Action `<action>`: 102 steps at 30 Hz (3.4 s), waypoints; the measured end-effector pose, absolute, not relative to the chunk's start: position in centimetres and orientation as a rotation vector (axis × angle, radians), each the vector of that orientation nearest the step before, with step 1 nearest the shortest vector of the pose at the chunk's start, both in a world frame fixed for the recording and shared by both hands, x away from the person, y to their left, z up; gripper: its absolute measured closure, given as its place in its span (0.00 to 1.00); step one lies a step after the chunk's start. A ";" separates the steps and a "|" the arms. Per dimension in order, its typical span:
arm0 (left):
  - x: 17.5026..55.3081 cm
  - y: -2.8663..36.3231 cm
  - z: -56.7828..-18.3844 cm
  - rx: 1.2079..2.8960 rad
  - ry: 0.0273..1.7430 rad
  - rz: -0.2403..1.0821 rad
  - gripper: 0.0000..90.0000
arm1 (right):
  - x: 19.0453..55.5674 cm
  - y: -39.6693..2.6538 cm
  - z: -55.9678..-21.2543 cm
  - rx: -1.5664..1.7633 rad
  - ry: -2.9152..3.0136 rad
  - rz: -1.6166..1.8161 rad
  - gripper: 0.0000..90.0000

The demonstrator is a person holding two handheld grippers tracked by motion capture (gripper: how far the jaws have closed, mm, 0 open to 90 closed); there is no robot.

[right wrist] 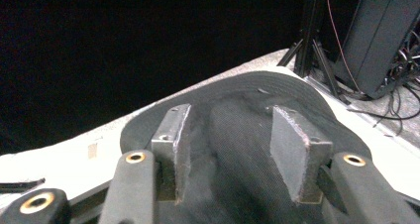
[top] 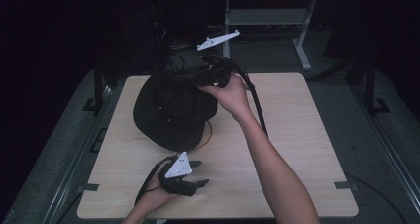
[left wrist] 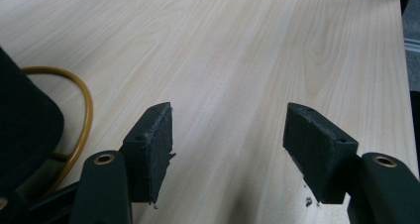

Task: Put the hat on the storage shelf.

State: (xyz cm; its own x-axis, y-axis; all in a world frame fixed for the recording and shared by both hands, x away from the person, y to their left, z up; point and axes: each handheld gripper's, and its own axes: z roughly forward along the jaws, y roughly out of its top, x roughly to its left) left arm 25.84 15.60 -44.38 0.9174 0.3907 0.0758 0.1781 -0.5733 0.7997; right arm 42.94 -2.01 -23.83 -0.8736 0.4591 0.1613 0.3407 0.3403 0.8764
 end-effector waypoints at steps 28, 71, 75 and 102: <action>26.0 16.0 -44.6 2.153 0.458 0.286 0.37 | 42.5 -7.2 -25.1 0.834 2.439 1.561 0.44; 26.2 16.2 -44.6 2.178 0.441 0.300 0.37 | 41.6 -12.4 -28.6 0.958 2.446 1.519 0.36; 26.2 16.1 -44.6 2.175 0.445 0.297 0.37 | 41.6 -12.8 -28.9 0.970 2.446 1.504 0.35; 26.2 16.2 -44.7 2.180 0.453 0.298 0.37 | 41.1 -15.4 -30.4 1.036 2.437 1.482 0.32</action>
State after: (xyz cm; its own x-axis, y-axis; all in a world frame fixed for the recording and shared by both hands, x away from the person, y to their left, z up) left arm 26.16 16.18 -44.71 0.9053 0.4215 0.0521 0.2145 -0.5595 0.8006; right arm 41.07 -15.37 -30.40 -0.7617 0.5991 0.2468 0.4947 0.2917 0.8187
